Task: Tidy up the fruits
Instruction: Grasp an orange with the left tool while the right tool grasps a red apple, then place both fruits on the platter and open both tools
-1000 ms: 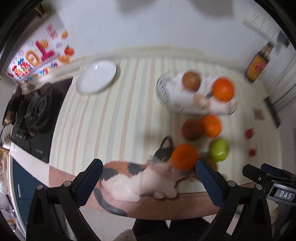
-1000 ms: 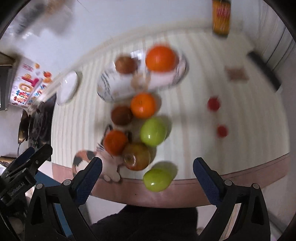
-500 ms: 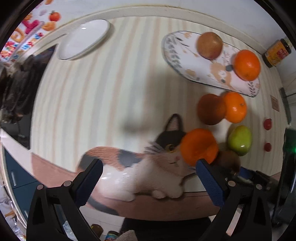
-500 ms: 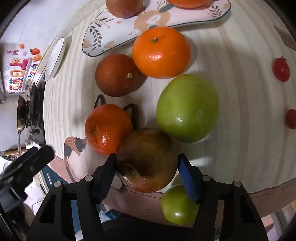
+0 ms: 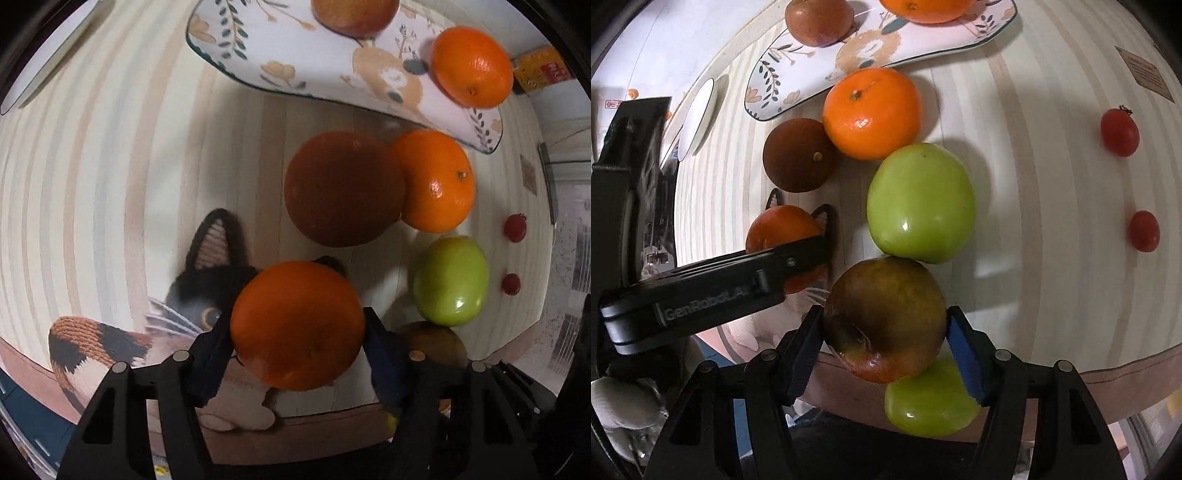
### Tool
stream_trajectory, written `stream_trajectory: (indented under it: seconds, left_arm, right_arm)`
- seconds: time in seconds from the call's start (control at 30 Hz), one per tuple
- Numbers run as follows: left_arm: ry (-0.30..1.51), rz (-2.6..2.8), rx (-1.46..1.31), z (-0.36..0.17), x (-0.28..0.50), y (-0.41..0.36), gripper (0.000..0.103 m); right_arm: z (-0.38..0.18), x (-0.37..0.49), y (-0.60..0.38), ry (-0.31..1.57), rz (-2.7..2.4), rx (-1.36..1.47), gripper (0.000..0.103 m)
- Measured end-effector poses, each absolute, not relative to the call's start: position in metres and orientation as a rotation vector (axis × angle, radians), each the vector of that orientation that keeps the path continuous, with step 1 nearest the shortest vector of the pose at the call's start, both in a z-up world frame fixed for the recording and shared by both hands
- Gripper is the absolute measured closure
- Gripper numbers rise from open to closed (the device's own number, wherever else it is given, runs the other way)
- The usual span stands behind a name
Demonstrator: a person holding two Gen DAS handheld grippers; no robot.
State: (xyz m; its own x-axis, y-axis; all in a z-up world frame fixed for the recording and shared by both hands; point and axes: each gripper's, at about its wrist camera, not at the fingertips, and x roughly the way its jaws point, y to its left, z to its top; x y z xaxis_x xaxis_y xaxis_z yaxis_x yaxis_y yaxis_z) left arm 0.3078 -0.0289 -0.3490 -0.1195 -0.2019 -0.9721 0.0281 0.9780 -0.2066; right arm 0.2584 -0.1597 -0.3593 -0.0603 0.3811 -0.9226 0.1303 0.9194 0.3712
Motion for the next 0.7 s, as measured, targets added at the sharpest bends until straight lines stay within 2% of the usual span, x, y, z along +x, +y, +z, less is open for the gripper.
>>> stream_trajectory:
  seconds: [0.33, 0.57, 0.7]
  left_arm:
    - [1.686, -0.061, -0.155, -0.345, 0.268, 0.034, 0.040]
    - [1.669, -0.042, -0.182, -0.349, 0.259, 0.042, 0.040]
    - [1.670, -0.044, -0.197, -0.344, 0.257, 0.048, 0.040]
  right_arm:
    - [-0.371, 0.261, -0.120, 1.655, 0.328, 0.326, 0.034]
    - [-0.375, 0.267, -0.109, 1.689, 0.331, 0.309, 0.031]
    - [-0.374, 0.265, -0.107, 1.678, 0.333, 0.275, 0.034]
